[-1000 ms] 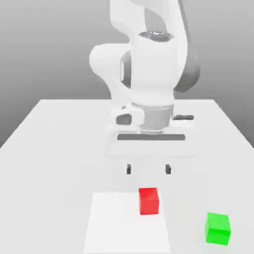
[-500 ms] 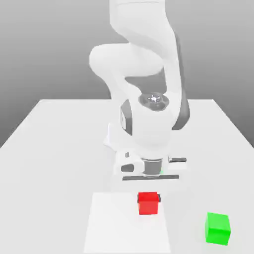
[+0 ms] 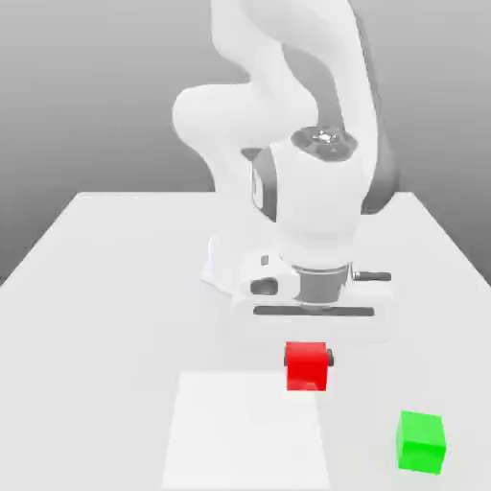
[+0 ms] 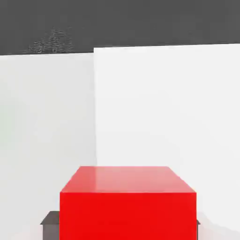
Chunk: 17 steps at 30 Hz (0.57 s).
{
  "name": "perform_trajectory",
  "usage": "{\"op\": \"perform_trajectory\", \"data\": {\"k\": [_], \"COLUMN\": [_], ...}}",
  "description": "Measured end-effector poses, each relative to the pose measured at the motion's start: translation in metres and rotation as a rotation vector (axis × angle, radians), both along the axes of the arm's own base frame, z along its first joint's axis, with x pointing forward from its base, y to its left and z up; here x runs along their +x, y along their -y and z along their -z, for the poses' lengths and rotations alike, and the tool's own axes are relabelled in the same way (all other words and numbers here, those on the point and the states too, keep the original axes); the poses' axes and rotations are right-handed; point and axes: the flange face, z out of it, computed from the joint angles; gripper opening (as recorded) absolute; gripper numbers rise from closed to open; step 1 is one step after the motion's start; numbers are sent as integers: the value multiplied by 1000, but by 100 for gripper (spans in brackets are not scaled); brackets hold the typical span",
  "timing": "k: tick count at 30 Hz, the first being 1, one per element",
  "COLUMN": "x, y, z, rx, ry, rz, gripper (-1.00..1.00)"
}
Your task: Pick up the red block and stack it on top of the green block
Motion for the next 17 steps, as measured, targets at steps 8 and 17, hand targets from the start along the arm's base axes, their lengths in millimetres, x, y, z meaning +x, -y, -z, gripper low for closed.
{"op": "perform_trajectory", "data": {"k": [8,17], "x": [35,41], "y": [-79,-94], "z": [-21,34], "rx": [-1,-1], "ry": [6,10], "rz": [126,150], "gripper": [-100,100]}}
